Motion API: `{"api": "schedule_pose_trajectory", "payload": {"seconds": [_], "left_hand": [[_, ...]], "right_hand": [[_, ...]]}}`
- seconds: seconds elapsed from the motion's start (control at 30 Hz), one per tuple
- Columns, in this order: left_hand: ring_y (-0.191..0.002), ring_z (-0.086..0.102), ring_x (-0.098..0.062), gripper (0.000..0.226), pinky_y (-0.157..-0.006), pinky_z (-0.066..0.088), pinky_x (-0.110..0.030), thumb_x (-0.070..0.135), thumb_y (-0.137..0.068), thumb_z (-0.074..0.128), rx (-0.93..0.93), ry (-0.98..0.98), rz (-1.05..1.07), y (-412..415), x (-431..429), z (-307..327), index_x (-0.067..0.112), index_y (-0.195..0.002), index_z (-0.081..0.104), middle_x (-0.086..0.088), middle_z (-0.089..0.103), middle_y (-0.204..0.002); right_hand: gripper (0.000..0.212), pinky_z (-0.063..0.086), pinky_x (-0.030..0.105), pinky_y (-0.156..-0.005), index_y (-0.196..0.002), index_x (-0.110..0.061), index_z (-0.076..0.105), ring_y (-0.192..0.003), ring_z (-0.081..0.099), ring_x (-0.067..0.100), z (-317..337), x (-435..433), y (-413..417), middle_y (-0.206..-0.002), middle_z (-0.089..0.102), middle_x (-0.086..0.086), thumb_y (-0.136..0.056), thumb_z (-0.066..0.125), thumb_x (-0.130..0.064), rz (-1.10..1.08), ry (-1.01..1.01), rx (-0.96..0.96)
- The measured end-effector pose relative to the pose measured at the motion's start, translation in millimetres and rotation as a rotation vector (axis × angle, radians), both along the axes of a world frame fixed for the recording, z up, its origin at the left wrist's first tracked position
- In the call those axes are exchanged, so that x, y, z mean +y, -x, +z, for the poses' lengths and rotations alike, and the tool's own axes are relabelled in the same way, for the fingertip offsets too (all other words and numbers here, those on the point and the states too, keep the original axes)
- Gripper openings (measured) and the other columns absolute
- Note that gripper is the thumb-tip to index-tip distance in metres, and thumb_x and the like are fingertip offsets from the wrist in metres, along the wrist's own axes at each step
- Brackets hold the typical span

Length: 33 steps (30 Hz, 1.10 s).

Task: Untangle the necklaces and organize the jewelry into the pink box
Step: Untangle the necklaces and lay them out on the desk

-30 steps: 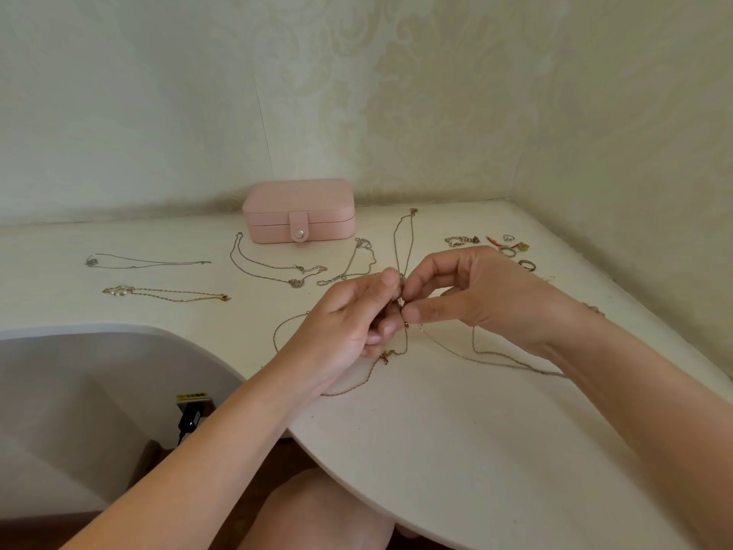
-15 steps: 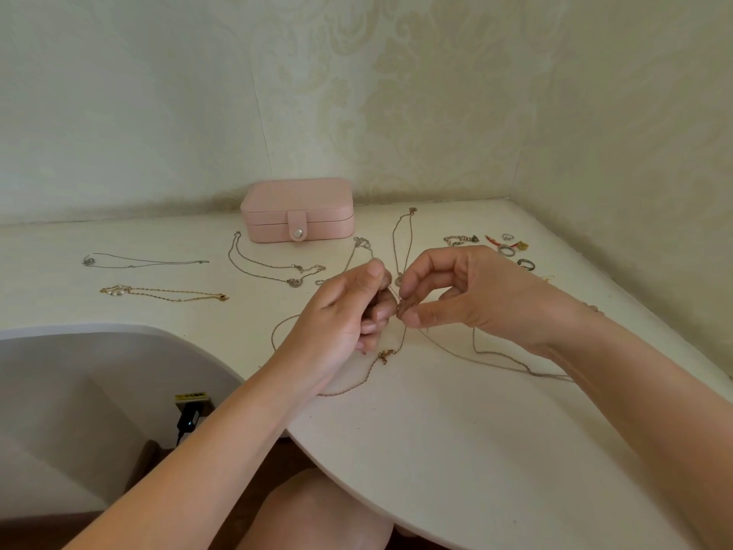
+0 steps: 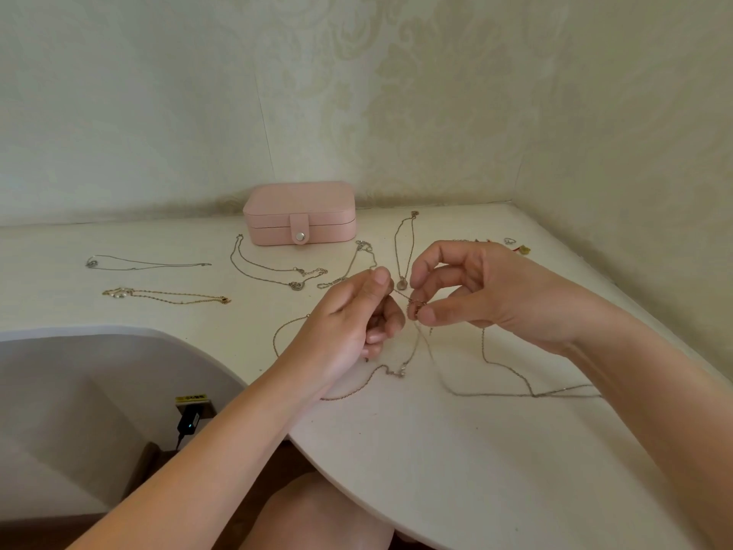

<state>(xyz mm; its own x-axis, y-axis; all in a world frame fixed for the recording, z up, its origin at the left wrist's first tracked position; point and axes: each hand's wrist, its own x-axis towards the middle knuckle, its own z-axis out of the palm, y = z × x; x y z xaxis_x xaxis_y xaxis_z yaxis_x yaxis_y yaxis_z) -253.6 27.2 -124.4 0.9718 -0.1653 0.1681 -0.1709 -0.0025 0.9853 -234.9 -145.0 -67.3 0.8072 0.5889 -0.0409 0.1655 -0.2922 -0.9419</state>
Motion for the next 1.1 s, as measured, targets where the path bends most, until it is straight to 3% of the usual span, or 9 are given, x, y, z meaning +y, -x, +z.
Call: {"api": "schedule_pose_trajectory", "payload": {"seconds": [0.17, 0.3, 0.47, 0.53, 0.67, 0.77, 0.87, 1.0, 1.1], "left_hand": [[-0.052, 0.033, -0.01, 0.037, -0.043, 0.028, -0.016, 0.039, -0.094, 0.037, 0.003, 0.013, -0.01, -0.7, -1.1, 0.8, 0.005, -0.081, 0.043, 0.011, 0.056, -0.06], [-0.048, 0.034, -0.009, 0.035, -0.042, 0.028, -0.016, 0.039, -0.093, 0.038, 0.022, 0.049, -0.03, 0.0, -1.0, 2.1, 0.006, -0.082, 0.042, 0.004, 0.061, -0.062], [-0.048, 0.031, -0.008, 0.034, -0.042, 0.029, -0.015, 0.042, -0.09, 0.042, 0.001, 0.059, -0.004, -0.6, 0.5, 1.6, 0.009, -0.078, 0.044, 0.007, 0.051, -0.055], [-0.047, 0.029, -0.008, 0.035, -0.042, 0.029, -0.016, 0.043, -0.089, 0.043, -0.004, 0.058, 0.02, -0.5, 0.8, 2.0, 0.01, -0.077, 0.042, 0.008, 0.045, -0.051], [-0.043, 0.029, -0.007, 0.037, -0.042, 0.028, -0.015, 0.042, -0.091, 0.042, -0.035, 0.043, 0.092, 0.3, 0.6, 3.7, 0.007, -0.079, 0.042, 0.009, 0.037, -0.046], [-0.041, 0.03, -0.007, 0.039, -0.042, 0.029, -0.013, 0.043, -0.092, 0.042, -0.061, -0.012, 0.123, 0.6, 0.3, 3.7, 0.007, -0.075, 0.04, 0.01, 0.034, -0.045], [-0.04, 0.03, -0.007, 0.042, -0.042, 0.028, -0.013, 0.043, -0.091, 0.042, -0.064, -0.012, 0.129, 0.4, 0.4, 3.4, 0.004, -0.075, 0.039, 0.01, 0.032, -0.043], [-0.039, 0.029, -0.007, 0.053, -0.041, 0.028, -0.014, 0.045, -0.088, 0.042, -0.059, -0.002, 0.14, 0.2, 0.6, 3.4, -0.007, -0.08, 0.041, 0.01, 0.031, -0.042], [-0.04, 0.026, -0.009, 0.05, -0.041, 0.025, -0.017, 0.047, -0.085, 0.043, -0.04, 0.015, 0.127, 0.6, 0.1, 3.1, -0.003, -0.08, 0.047, 0.007, 0.03, -0.039]], "right_hand": [[0.027, 0.028, 0.01, -0.044, -0.085, -0.02, 0.057, -0.05, 0.049, 0.004, -0.8, 0.4, -0.1, -0.085, 0.07, 0.004, -0.077, 0.07, 0.003, 0.009, 0.024, -0.001], [0.026, 0.028, 0.01, -0.044, -0.084, -0.018, 0.055, -0.049, 0.05, 0.002, -0.1, -0.5, 0.3, -0.083, 0.07, 0.005, -0.078, 0.069, 0.003, 0.015, 0.023, -0.016], [0.024, 0.028, 0.008, -0.044, -0.083, -0.017, 0.057, -0.048, 0.051, 0.0, -0.7, -1.5, -1.1, -0.084, 0.069, 0.003, -0.078, 0.069, 0.004, 0.005, 0.031, -0.028], [0.023, 0.032, 0.006, -0.05, -0.085, -0.017, 0.059, -0.049, 0.054, -0.001, -0.9, -1.9, -2.1, -0.086, 0.069, 0.003, -0.077, 0.07, 0.002, -0.003, 0.052, -0.041], [0.02, 0.035, 0.015, -0.069, -0.09, -0.023, 0.067, -0.05, 0.051, -0.001, -1.4, -6.8, -5.2, -0.084, 0.071, -0.004, -0.075, 0.076, -0.015, -0.049, 0.151, -0.132], [0.016, 0.038, 0.009, -0.061, -0.087, -0.029, 0.073, -0.056, 0.052, 0.004, -1.1, -8.2, -6.3, -0.083, 0.07, -0.01, -0.072, 0.077, -0.024, -0.089, 0.165, -0.194], [0.01, 0.029, 0.006, -0.044, -0.086, -0.028, 0.073, -0.043, 0.033, 0.004, -0.5, -8.1, -5.5, -0.069, 0.064, -0.017, -0.076, 0.075, -0.025, -0.13, 0.184, -0.269], [0.008, 0.025, 0.007, -0.04, -0.087, -0.025, 0.073, -0.04, 0.026, 0.007, 3.5, -8.4, -1.6, -0.058, 0.057, -0.024, -0.079, 0.073, -0.024, -0.126, 0.17, -0.303], [0.007, 0.024, 0.008, -0.038, -0.086, -0.023, 0.074, -0.037, 0.028, 0.008, 5.0, -8.4, -0.8, -0.052, 0.055, -0.023, -0.082, 0.069, -0.021, -0.153, 0.172, -0.34]]}}
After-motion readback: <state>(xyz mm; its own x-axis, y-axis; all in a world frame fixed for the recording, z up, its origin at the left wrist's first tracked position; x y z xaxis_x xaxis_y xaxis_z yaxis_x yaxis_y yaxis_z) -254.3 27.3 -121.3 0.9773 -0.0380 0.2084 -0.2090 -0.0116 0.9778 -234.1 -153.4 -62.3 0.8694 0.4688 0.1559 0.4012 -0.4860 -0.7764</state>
